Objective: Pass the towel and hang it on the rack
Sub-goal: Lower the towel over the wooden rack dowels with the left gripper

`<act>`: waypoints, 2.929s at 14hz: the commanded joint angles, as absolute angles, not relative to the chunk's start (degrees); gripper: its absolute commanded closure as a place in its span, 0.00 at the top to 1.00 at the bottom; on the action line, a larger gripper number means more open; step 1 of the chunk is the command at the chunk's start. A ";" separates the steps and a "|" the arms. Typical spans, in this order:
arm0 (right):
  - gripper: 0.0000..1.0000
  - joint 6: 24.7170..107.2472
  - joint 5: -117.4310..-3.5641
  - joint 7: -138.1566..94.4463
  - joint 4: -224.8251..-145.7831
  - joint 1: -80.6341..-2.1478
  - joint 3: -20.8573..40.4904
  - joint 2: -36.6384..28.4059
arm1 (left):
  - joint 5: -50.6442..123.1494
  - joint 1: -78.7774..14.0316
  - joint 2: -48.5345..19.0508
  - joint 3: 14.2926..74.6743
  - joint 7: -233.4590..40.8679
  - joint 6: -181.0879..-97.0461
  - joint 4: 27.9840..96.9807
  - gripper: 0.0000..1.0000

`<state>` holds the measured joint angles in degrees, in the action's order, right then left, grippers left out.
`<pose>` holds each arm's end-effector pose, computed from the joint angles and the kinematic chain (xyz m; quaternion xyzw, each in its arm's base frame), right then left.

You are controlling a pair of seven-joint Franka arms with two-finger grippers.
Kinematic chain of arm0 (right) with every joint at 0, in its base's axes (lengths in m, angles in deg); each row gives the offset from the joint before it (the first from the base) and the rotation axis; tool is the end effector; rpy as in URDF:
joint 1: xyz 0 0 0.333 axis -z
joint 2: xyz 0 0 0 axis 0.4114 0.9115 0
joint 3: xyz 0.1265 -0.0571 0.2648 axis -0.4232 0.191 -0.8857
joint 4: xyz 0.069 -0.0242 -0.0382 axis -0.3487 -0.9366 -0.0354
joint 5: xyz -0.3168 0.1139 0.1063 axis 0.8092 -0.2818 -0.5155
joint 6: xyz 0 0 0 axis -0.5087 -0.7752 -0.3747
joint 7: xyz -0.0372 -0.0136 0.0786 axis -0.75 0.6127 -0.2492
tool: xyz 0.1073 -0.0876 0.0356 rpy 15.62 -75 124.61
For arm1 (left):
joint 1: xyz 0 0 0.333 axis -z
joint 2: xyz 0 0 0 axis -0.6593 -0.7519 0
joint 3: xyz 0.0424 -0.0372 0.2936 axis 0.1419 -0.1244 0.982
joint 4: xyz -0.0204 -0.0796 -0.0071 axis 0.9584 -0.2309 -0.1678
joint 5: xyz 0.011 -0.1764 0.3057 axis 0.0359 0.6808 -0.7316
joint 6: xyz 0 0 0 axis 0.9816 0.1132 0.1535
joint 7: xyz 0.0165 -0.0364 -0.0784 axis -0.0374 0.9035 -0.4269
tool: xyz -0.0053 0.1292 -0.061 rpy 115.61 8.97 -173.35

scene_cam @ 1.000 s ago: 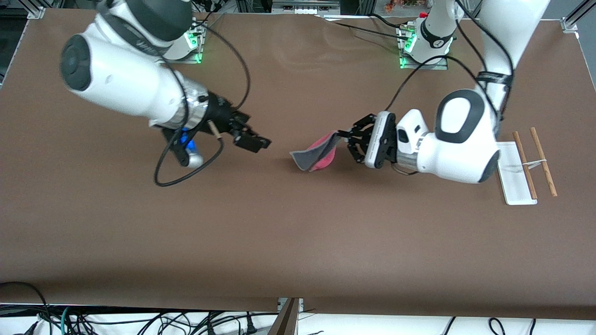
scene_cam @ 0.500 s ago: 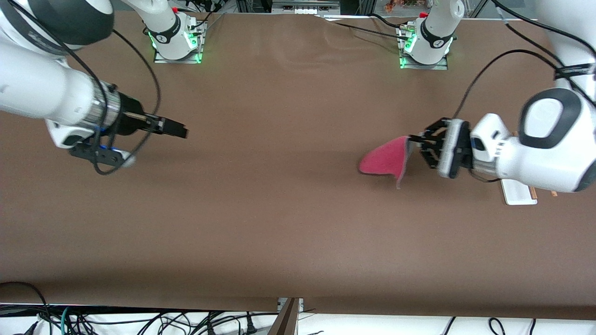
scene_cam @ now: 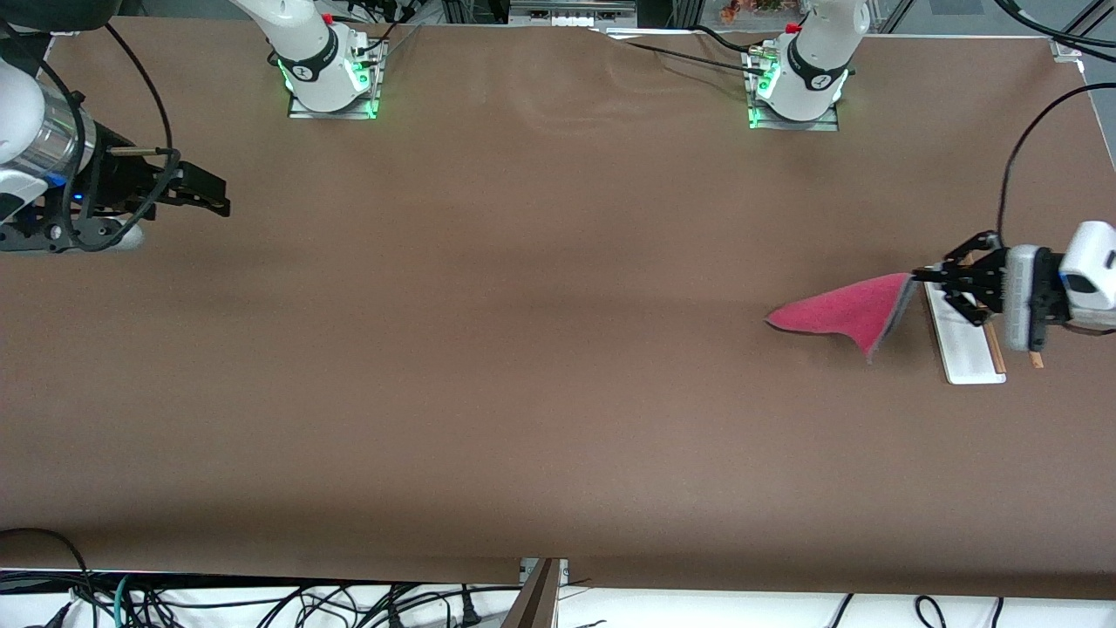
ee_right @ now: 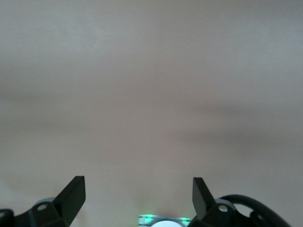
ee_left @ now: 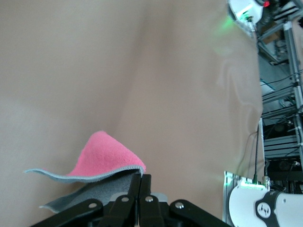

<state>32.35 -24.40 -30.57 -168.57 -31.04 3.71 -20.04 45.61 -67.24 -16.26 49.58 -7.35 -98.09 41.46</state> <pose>0.5269 0.0704 0.5492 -0.9970 -0.0330 0.0695 0.0013 0.5629 0.0980 0.3993 0.7767 -0.5401 -0.0085 0.3240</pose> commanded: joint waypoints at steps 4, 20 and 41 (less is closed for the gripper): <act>1.00 35.61 -22.25 -29.17 -170.83 -31.23 2.79 -20.99 | 40.72 -73.24 -18.65 53.65 -7.32 -100.48 37.13 0.00; 1.00 37.28 -23.04 -32.60 -168.90 -31.94 2.79 -18.44 | 34.12 -77.10 -24.44 67.56 6.57 -113.39 34.40 0.00; 1.00 39.75 -23.12 -32.51 -168.90 -31.50 3.05 -18.35 | 36.23 -79.92 -34.91 67.55 7.63 -123.33 34.84 1.00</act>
